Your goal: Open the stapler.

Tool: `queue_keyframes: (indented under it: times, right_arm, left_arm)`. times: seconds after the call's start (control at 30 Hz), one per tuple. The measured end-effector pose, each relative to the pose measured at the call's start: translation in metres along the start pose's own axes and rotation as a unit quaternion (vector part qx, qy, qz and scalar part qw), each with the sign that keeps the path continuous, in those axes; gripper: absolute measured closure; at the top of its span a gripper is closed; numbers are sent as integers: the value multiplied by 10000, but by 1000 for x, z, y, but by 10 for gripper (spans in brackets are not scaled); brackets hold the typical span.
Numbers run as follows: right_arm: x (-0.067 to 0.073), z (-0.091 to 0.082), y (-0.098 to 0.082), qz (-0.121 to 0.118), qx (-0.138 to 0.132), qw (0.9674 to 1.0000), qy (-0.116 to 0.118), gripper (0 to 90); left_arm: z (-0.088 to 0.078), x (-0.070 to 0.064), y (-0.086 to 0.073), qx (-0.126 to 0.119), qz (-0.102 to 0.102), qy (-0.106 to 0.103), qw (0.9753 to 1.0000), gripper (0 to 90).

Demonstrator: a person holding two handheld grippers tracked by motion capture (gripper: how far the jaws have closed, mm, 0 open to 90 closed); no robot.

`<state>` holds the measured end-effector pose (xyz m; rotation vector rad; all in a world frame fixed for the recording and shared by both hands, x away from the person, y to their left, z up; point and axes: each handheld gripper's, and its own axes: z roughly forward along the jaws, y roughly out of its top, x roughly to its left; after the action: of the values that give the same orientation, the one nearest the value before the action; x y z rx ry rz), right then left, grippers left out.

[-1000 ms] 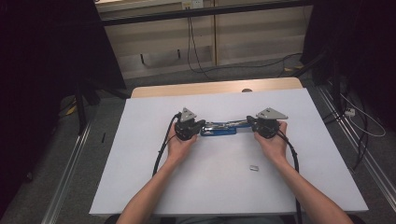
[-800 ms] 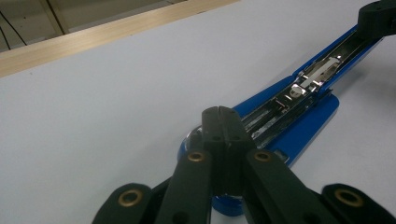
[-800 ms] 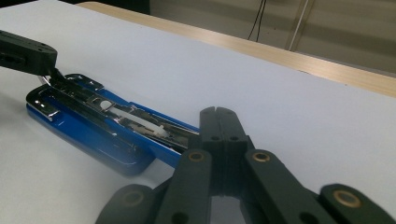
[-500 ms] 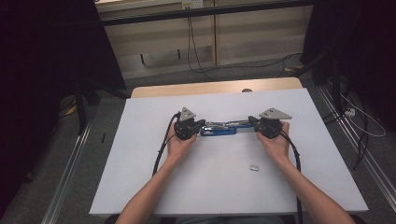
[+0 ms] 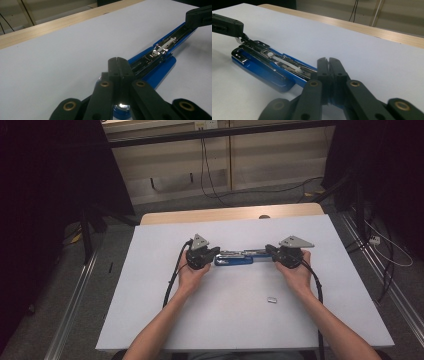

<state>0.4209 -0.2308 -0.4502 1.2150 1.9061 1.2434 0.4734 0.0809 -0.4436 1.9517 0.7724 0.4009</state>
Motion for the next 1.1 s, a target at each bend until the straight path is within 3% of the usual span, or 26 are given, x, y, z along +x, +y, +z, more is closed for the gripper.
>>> queue_keyframes:
  times: [0.17,0.4,0.6,0.67,0.7,0.9,1.1]
  right_arm:
    - [-1,-5,2,51,-101,9999,18,796]
    - [-2,-11,5,96,-149,9998,130,675]
    - [-3,-13,7,76,-248,9995,189,537]
    - [-3,-14,6,96,-240,9995,206,473]
    - [-3,-15,7,104,-254,9994,198,433]
    - [-1,-18,9,90,-327,9992,214,282]
    - [-1,-24,9,182,-321,9992,182,128]
  left_arm:
    - [-8,2,4,-190,-46,77,9998,853]
    - [-18,5,4,-301,-178,149,9993,673]
    - [-25,6,4,-157,-183,291,9993,442]
    - [-27,7,4,-79,-416,278,9987,407]
    - [-28,6,4,-67,-425,296,9986,372]
    - [-39,3,4,-9,-134,398,9991,179]
    - [-54,6,-3,-100,-214,318,9992,56]
